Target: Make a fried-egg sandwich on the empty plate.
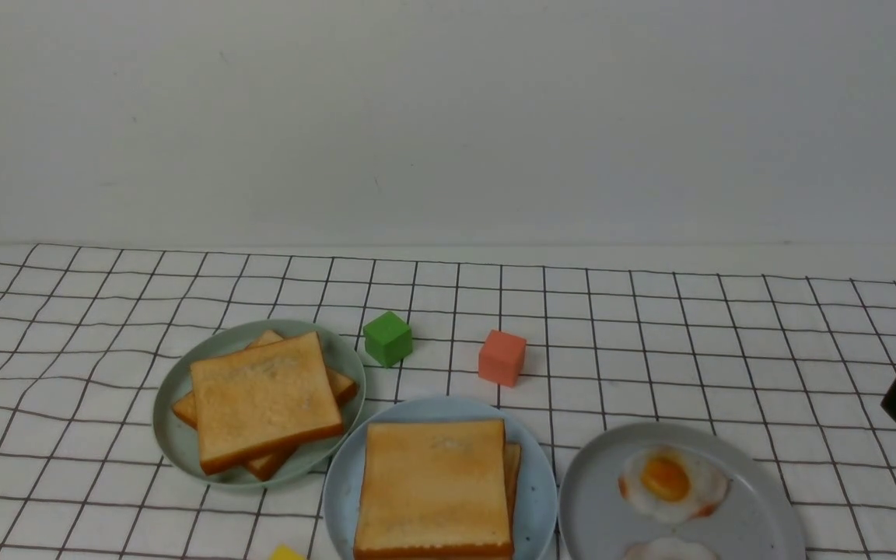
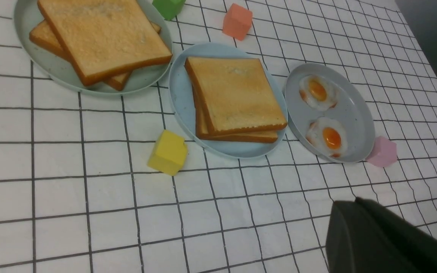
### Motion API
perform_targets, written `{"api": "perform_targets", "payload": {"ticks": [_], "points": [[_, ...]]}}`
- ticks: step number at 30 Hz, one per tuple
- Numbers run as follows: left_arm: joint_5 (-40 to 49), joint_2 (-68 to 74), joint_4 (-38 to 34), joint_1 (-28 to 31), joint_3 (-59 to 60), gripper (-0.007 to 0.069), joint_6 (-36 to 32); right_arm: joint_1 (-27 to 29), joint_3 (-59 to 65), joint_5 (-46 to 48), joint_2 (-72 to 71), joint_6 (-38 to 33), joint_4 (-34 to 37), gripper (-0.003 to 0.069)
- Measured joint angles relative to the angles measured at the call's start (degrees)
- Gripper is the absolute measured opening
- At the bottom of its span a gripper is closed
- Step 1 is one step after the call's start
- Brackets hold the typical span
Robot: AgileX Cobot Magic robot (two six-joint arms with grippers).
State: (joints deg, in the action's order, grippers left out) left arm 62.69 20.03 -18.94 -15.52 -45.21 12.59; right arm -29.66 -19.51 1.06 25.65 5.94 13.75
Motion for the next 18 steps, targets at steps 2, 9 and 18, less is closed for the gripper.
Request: {"api": "perform_targets", "payload": {"ticks": [2, 9, 18], "points": [[0.0, 0.0, 0.5, 0.0, 0.0, -0.0013, 0.0, 0.0, 0.0, 0.0, 0.0, 0.0, 0.0, 0.001], [-0.7, 0.0, 6.2, 0.0, 0.0, -0.0013, -0.2, 0.0, 0.0, 0.0, 0.0, 0.0, 0.0, 0.0017], [-19.2, 0.0, 18.6, 0.0, 5.2, -0.001, -0.2, 0.0, 0.0, 0.0, 0.0, 0.0, 0.0, 0.0027]]}}
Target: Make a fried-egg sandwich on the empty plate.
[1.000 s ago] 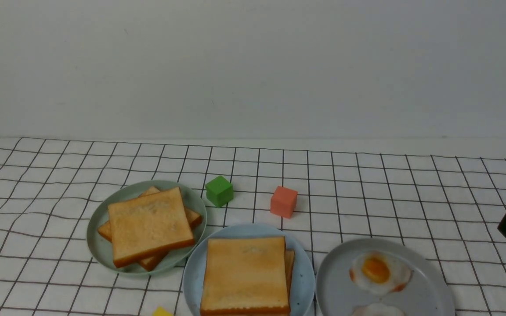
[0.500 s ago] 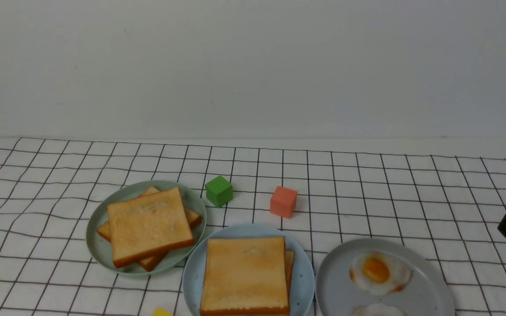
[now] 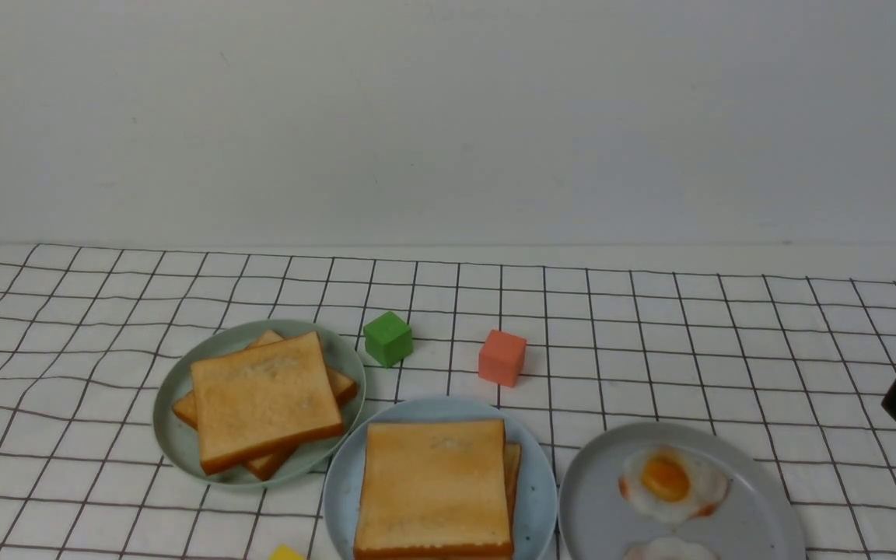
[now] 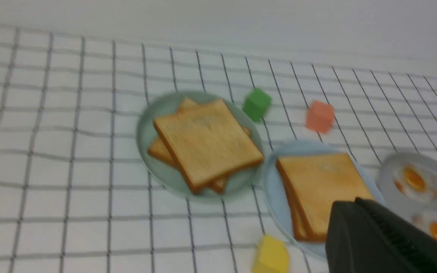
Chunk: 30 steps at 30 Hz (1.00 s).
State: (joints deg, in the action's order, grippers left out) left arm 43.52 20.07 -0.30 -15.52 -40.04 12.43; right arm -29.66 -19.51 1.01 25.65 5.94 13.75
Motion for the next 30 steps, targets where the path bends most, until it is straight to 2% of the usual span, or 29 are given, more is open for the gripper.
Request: {"api": "perform_targets", "payload": {"ticks": [4, 6, 10, 18, 25, 30], "points": [[-12.3, -4.3, 4.8, 0.0, 11.1, -0.0005, 0.1, 0.0, 0.0, 0.0, 0.0, 0.0, 0.0, 0.0031], [-14.6, -5.7, 5.5, 0.0, 14.3, -0.0003, 0.1, 0.0, 0.0, 0.0, 0.0, 0.0, 0.0, 0.0031], [-22.5, -11.7, 6.0, 0.0, 28.1, -0.0001, 0.2, 0.0, 0.0, 0.0, 0.0, 0.0, 0.0, 0.0032], [-21.6, -20.6, 7.6, 0.1, 41.1, 0.0005, 0.2, 0.0, 0.0, 0.1, 0.0, 0.0, 0.0, 0.0041], [-20.4, -20.7, 7.9, 4.4, 41.7, 0.0012, 0.2, 0.0, 0.0, 0.0, 0.0, 0.0, 0.0, 0.0048], [-20.4, -20.7, 7.9, 5.1, 41.7, 0.0018, 0.2, 0.0, 0.0, 0.0, 0.0, 0.0, 0.0, 0.0053]]}}
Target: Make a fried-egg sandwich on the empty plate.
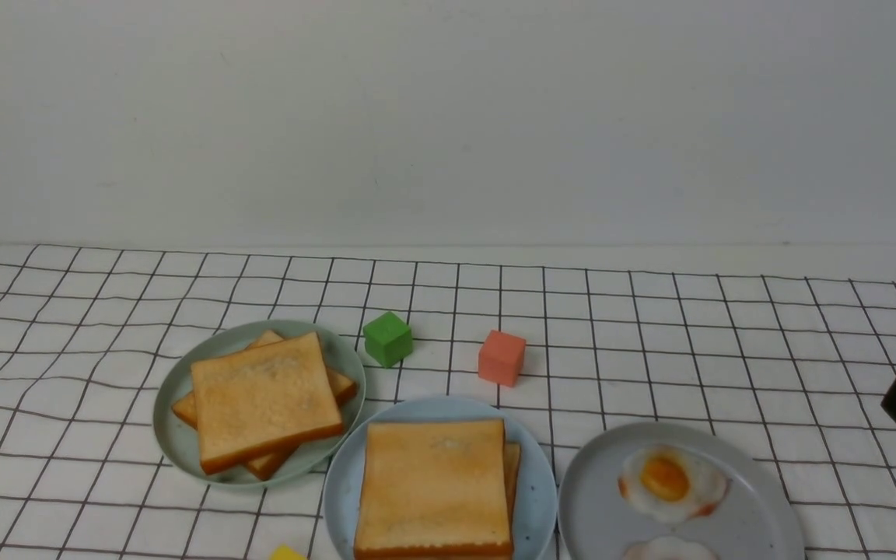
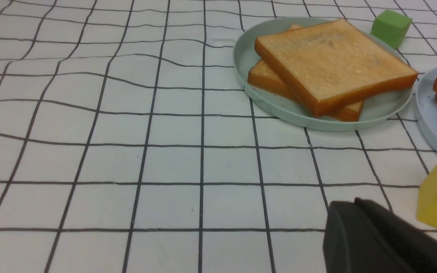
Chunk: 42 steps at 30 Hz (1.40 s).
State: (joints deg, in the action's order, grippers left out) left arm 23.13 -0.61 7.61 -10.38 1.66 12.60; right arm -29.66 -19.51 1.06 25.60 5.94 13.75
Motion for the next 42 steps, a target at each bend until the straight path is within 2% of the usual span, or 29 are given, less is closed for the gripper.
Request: {"api": "perform_targets", "payload": {"ticks": [8, 37, 41, 42], "points": [[-0.1, 0.0, -0.7, -2.7, 0.0, 0.0026, 0.0, 0.0, 0.0, 0.0, 0.0, 0.0, 0.0, 0.0053], [-0.2, 0.0, -0.9, -2.7, 0.0, 0.0032, 0.0, 0.0, 0.4, 0.0, -0.5, -0.2, -0.1, 0.0085], [-0.2, 0.0, -0.9, -2.7, 0.0, 0.0033, 0.0, 2.8, 1.6, 1.6, -4.3, -4.6, -4.4, 0.0091], [-0.2, 0.0, -0.9, -2.7, 0.0, 0.0033, 0.0, 5.3, 2.3, 1.6, -6.1, -6.6, -5.8, 0.0092]]}}
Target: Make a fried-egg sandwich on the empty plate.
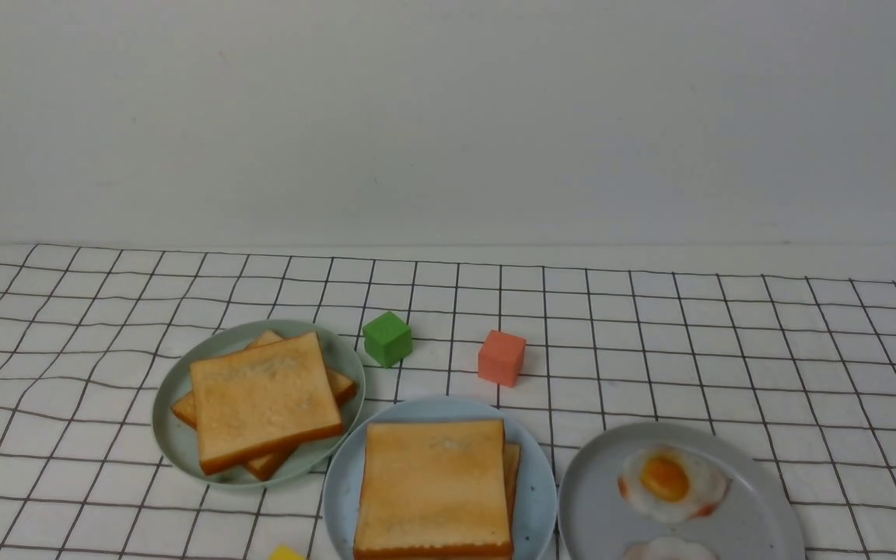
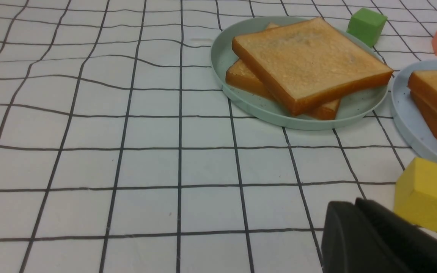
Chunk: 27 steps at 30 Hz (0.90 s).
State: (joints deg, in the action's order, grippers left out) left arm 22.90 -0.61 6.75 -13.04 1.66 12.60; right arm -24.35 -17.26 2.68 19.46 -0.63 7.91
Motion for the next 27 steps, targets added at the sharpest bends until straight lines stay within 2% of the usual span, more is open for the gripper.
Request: {"api": "perform_targets", "payload": {"ticks": [4, 8, 11, 17, 20, 27], "points": [[0.0, 0.0, 0.0, 0.0, 0.0, 0.0036, 0.0, 9.3, 3.4, -0.3, -4.6, -4.1, -1.7, 0.01], [0.0, 0.0, 0.0, 0.0, 0.0, 0.0039, 0.0, 16.9, 8.0, 0.4, -8.9, -4.3, -1.8, 0.0103], [0.0, 0.0, 0.0, 0.0, 0.0, 0.004, 0.0, 19.9, 11.7, 3.1, -12.9, -3.3, -1.9, 0.0106], [0.0, 0.0, 0.0, 0.0, 0.0, 0.0048, 0.0, 21.7, 18.3, 8.6, -16.6, -2.8, -1.9, 0.0112], [0.0, 0.0, 0.0, 0.0, 0.0, 0.0052, 0.0, 21.9, 18.8, 17.2, -19.1, -2.7, -2.1, 0.0115], [-0.2, 0.0, 0.0, 0.0, 0.0, 0.0064, 0.0, 22.5, 18.4, 19.0, -20.0, -2.7, -2.3, 0.0125]]}}
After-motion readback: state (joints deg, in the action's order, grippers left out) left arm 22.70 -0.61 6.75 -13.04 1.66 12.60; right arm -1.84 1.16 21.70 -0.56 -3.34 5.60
